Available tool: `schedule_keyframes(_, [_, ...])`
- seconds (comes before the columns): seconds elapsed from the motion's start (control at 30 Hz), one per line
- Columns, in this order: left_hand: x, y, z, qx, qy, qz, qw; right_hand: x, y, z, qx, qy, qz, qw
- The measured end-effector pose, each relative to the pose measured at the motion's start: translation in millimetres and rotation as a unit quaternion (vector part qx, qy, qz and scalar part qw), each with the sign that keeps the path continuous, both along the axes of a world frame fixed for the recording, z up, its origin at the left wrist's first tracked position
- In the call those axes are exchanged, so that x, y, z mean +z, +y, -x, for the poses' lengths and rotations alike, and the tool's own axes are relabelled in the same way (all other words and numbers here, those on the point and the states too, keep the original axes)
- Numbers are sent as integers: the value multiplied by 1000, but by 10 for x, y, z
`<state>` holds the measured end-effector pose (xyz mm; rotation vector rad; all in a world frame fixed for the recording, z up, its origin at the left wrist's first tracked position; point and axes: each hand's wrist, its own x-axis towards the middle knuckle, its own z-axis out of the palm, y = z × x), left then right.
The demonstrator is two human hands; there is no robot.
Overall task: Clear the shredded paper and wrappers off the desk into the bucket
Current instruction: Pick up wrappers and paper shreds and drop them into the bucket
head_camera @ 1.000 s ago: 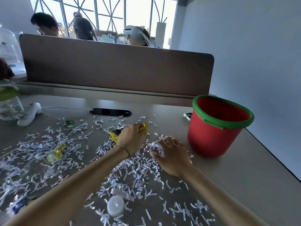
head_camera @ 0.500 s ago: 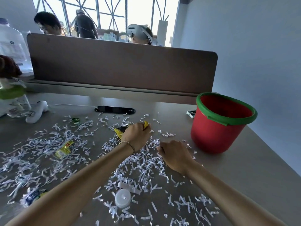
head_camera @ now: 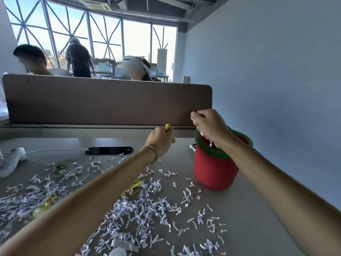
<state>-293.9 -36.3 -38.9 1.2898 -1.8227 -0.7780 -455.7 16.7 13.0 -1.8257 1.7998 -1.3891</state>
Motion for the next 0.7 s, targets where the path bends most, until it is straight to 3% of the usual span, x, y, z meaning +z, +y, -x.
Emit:
schedule_keyframes(0.27, [332,-105,489,-53,2,18,998,57,-251,691,-104,100,-39,989])
schedule_keyframes(0.7, [353,-176,1007,-83,-33,44,995,43,-40,1116,-73,159,-102,979])
